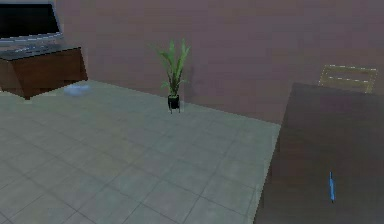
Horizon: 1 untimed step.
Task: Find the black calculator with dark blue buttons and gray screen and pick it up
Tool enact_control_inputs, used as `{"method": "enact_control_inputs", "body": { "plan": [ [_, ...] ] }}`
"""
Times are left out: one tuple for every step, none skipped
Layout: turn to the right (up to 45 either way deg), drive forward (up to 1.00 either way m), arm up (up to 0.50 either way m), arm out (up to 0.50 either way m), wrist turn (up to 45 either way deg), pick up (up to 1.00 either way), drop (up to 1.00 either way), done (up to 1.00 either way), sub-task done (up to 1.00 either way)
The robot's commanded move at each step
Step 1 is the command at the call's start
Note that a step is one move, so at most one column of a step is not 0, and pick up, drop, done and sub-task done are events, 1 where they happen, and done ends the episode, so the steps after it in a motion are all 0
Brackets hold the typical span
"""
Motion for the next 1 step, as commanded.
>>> {"method": "enact_control_inputs", "body": {
  "plan": [
    [0.0, 0.00, 0.50, 0.00, 0.0, 0.00, 0.00, 0.00, 0.00]
  ]
}}
